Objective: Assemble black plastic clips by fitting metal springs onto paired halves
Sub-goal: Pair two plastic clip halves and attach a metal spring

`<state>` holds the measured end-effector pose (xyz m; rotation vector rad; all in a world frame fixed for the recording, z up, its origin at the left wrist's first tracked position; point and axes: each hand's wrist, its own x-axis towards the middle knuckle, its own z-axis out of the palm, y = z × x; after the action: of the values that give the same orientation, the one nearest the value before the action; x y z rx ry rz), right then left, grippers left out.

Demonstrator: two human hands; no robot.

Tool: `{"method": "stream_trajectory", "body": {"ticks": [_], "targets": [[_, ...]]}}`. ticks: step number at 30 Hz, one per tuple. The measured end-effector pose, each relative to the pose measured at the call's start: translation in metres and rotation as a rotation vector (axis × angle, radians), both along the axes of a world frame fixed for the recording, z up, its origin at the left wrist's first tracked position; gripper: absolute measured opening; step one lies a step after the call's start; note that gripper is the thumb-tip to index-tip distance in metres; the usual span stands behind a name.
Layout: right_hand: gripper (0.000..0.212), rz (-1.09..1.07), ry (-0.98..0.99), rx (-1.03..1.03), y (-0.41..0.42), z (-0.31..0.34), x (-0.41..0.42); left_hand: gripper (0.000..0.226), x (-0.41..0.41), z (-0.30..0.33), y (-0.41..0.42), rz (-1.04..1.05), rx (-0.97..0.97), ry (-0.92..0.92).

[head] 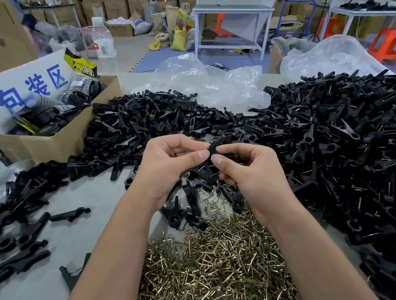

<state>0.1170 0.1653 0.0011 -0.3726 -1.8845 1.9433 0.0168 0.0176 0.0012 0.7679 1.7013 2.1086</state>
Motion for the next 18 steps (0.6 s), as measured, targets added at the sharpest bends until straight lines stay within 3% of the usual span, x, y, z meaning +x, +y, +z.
{"method": "stream_trajectory", "body": {"ticks": [4,10,15,18], "targets": [[0.009,-0.018,0.011,-0.026,-0.0011,0.0,0.0,0.011,-0.0017,-0.0005,-0.0003,0.002,-0.031,0.051],[0.007,-0.017,0.034,-0.124,-0.0016,0.0008,0.0007,0.033,0.0002,0.0003,-0.0024,-0.075,-0.077,0.196],[0.002,0.025,0.041,-0.148,-0.0007,0.0016,0.0002,0.036,0.0021,0.0005,0.0041,0.028,-0.078,0.283],[0.01,0.113,-0.006,-0.208,0.0063,0.0075,0.003,0.03,-0.0009,-0.001,0.0021,0.075,-0.105,0.257]]}}
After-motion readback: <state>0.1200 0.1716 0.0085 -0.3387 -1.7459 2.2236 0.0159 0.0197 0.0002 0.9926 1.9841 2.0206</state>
